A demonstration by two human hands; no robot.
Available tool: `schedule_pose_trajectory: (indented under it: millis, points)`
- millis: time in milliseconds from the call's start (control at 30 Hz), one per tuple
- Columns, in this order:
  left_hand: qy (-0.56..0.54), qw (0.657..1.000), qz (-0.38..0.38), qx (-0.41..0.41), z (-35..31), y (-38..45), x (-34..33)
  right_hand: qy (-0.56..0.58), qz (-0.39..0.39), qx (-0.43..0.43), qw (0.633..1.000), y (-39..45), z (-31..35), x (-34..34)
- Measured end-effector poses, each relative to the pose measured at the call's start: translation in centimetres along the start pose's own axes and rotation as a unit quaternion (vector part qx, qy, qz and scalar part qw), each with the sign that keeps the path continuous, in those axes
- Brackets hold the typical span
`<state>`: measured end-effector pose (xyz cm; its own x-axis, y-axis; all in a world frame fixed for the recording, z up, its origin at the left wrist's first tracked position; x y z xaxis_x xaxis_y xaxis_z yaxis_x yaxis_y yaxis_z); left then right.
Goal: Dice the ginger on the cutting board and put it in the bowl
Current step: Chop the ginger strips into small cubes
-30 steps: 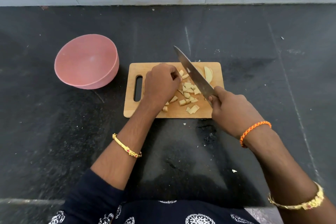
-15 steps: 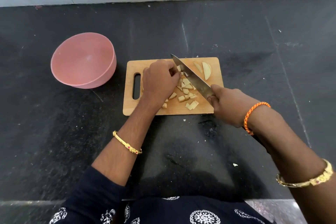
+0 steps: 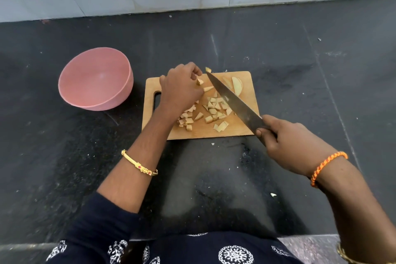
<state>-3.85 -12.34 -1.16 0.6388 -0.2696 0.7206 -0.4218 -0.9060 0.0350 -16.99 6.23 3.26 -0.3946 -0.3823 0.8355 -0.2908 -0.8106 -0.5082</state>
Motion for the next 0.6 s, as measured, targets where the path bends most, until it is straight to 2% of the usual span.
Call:
schedule_pose_trajectory:
  millis: [67, 167, 233, 333, 467, 600]
  points:
    - [-0.004, 0.999, 0.037, -0.012, -0.7, 0.3, -0.3, 0.037, -0.027, -0.012, 0.999, 0.0, -0.5, -0.4]
    - [0.046, 0.993, 0.100, -0.045, -2.1, 0.9, -1.1, 0.075, -0.057, -0.024, 0.995, 0.3, -1.3, -1.5]
    - [0.071, 0.989, 0.127, -0.038, -2.5, 1.4, -1.4, 0.089, -0.067, -0.024, 0.993, 0.2, -1.6, -2.1]
    - [0.003, 0.990, 0.138, -0.015, -2.2, 1.5, -1.2, 0.100, -0.071, -0.015, 0.992, -0.2, -2.1, -2.7]
    - [-0.067, 0.988, 0.135, -0.034, -2.3, 1.6, -0.3, 0.108, -0.050, 0.017, 0.993, -0.3, -2.3, -2.8]
    - [-0.226, 0.957, 0.180, 0.010, -2.9, 1.9, 0.6, 0.107, -0.051, 0.038, 0.992, 0.0, -2.2, -2.4]
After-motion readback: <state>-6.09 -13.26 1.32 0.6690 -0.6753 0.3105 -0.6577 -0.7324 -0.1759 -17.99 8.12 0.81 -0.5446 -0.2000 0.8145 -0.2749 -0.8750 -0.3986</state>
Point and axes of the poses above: each hand's wrist, its own y-axis towards the middle knuckle, its own x-axis out of the back of the hand, z = x × y, the point moved 2 cm from there along y, towards the middle knuckle, and after that the axes turned 13 degrees about -y, right-handed, at the moved point
